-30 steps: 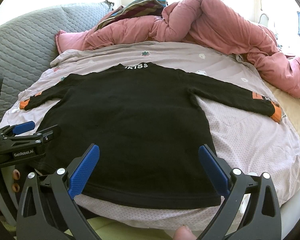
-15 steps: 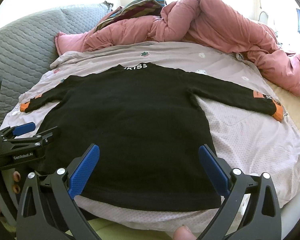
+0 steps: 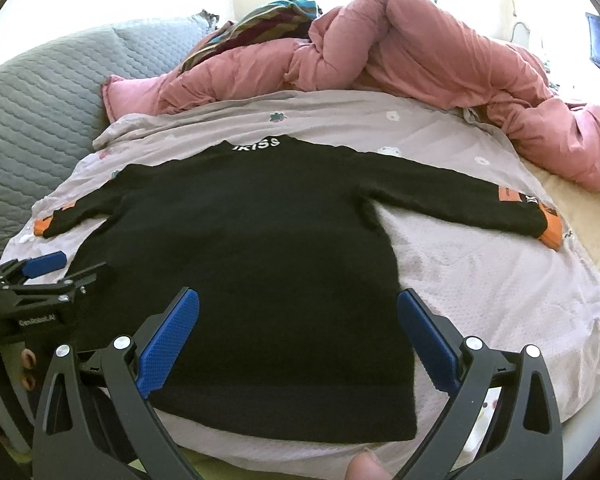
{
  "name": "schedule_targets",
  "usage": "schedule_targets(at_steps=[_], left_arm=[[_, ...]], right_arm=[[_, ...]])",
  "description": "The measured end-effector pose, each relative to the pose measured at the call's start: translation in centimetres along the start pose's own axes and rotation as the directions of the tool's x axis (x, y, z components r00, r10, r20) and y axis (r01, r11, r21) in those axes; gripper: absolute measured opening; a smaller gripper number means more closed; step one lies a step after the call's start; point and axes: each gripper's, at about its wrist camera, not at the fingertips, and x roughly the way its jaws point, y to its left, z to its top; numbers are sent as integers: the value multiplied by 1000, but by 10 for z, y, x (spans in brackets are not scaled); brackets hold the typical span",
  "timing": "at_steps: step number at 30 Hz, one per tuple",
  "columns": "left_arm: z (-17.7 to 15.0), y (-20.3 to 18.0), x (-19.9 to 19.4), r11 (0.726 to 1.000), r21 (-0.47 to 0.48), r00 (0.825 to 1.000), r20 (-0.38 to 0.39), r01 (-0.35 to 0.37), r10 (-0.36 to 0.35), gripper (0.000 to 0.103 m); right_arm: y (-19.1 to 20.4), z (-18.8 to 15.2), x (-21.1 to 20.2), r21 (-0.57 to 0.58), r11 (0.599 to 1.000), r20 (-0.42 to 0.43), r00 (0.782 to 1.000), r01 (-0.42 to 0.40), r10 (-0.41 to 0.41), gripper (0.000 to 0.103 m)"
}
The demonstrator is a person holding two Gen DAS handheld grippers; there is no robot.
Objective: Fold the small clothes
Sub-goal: 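Move the right tool to the orange-cuffed sleeve and close on the cuff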
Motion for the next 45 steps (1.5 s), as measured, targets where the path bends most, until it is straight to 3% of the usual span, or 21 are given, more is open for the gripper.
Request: schedule_targets(at_steps=[8,26,45], left_arm=[[19,-2,6,1000,-18,1000,10,13,-13,95],[75,-11,32,1000,-25,999,31,19,-18,95],[126,-34,79,1000,6,1000,7,12,-12,95]], right_arm=[[-23,7,8,23,1000,-2,1000,20,-20,99],[-94,41,35,150,978,5,989,147,-150,99],[-181,69,65,266,920,-31,957,287,-290,99]])
